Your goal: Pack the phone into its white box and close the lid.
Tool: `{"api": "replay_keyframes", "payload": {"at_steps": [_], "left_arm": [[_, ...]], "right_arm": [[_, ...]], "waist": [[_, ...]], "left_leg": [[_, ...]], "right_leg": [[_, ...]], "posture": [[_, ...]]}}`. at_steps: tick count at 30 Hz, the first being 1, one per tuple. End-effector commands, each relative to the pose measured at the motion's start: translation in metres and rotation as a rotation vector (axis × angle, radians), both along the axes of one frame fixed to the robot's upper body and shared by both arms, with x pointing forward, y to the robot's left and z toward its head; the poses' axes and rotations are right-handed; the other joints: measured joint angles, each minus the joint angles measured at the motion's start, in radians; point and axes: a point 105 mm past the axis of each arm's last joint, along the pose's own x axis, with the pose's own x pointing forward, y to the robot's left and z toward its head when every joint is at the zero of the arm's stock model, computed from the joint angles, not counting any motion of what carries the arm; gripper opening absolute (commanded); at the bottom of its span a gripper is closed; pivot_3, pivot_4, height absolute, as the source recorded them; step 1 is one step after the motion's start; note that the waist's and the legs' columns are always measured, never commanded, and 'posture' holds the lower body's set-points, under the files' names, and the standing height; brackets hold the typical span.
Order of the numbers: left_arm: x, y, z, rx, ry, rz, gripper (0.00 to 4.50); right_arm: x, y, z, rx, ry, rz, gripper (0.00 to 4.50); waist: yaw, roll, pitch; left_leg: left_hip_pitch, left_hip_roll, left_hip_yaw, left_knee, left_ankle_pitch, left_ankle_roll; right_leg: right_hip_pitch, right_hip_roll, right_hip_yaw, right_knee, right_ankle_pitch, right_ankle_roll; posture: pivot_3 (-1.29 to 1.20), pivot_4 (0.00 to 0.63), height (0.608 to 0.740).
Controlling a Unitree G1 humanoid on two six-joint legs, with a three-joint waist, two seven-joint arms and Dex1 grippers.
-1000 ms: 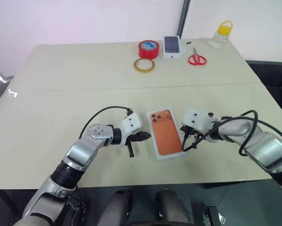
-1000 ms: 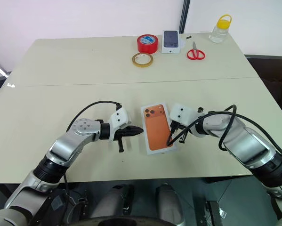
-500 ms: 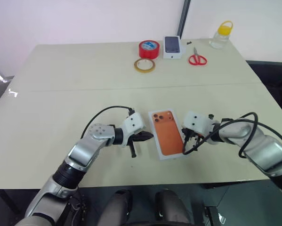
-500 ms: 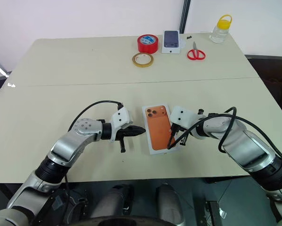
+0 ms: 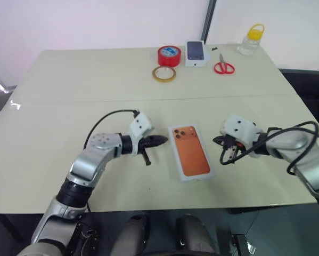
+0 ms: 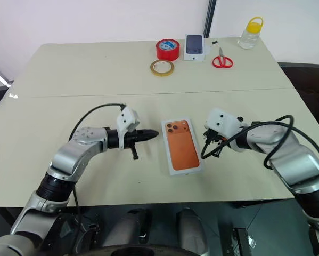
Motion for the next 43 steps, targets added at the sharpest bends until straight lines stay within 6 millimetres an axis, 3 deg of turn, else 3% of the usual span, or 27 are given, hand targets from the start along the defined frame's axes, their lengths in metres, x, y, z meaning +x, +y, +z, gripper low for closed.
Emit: {"api": "replay_keyframes", "payload": {"at_steps": [1,4,8,11,15,21,29,36,43], "left_arm": [[0.004,-0.015,0.000,0.016,-0.039,0.002,0.00],[0.009,-0.023,-0.018,0.094,-0.028,0.011,0.00],[0.005,-0.028,-0.034,0.152,0.012,-0.020,0.00],[0.000,-0.026,-0.039,0.175,0.012,-0.032,0.00],[0.002,-0.015,-0.029,0.129,-0.011,0.009,0.00],[0.004,0.056,0.003,-0.027,-0.050,0.219,0.00],[0.003,0.128,0.022,-0.115,-0.103,0.500,0.00],[-0.010,0.156,0.014,-0.078,-0.089,0.598,0.00],[-0.014,0.162,0.001,-0.052,-0.066,0.637,0.00]], "right_arm": [[-0.027,0.023,0.003,0.072,0.058,0.137,0.03],[-0.041,0.030,-0.018,0.041,0.126,0.168,0.03],[-0.046,0.024,-0.049,-0.046,0.186,0.119,0.03],[-0.044,0.022,-0.054,-0.067,0.179,0.095,0.03],[-0.033,0.022,-0.035,-0.009,0.117,0.079,0.03],[0.007,0.011,0.004,0.131,-0.085,-0.002,0.03],[0.048,-0.020,0.016,0.270,-0.141,-0.129,0.03],[0.063,-0.038,0.018,0.309,-0.152,-0.163,0.03],[0.069,-0.037,0.020,0.347,-0.151,-0.163,0.03]], "waist": [[0.002,0.000,0.000],[0.003,-0.001,0.000],[-0.002,0.000,-0.001],[-0.003,-0.004,-0.004],[-0.003,-0.005,-0.005],[-0.006,-0.005,-0.004],[0.013,-0.005,-0.004],[0.010,-0.005,-0.004],[0.013,-0.004,-0.004]], "left_leg": [[0.000,0.000,0.000,0.000,0.000,0.000],[0.000,0.000,0.000,0.000,0.000,0.000],[0.001,0.000,0.000,0.001,0.000,0.000],[0.002,0.000,0.000,0.000,0.000,0.000],[0.003,0.000,0.000,0.000,0.000,0.000],[0.002,0.001,0.000,-0.001,0.001,-0.001],[0.001,0.000,0.000,0.000,0.000,-0.001],[0.001,0.000,0.001,-0.001,0.000,-0.001],[0.001,0.000,0.001,-0.001,0.000,-0.001]], "right_leg": [[0.000,0.000,0.000,0.000,0.000,0.000],[0.001,0.000,0.000,0.000,0.000,0.000],[0.001,0.000,0.000,0.001,0.000,0.000],[0.002,0.000,0.000,0.001,0.000,0.000],[0.003,0.000,0.000,0.001,0.000,0.000],[-0.001,0.001,0.001,0.002,0.000,0.000],[0.000,0.000,0.001,0.000,0.000,0.000],[0.000,0.000,0.001,0.000,0.000,0.000],[0.000,0.000,0.001,0.000,0.000,0.000]], "posture": [[0.00,0.150,0.740],[0.00,0.150,0.740],[0.00,0.150,0.740],[0.00,0.150,0.740],[0.00,0.150,0.740],[0.00,0.150,0.740],[0.00,0.150,0.740],[0.00,0.150,0.740],[0.00,0.150,0.740]]}}
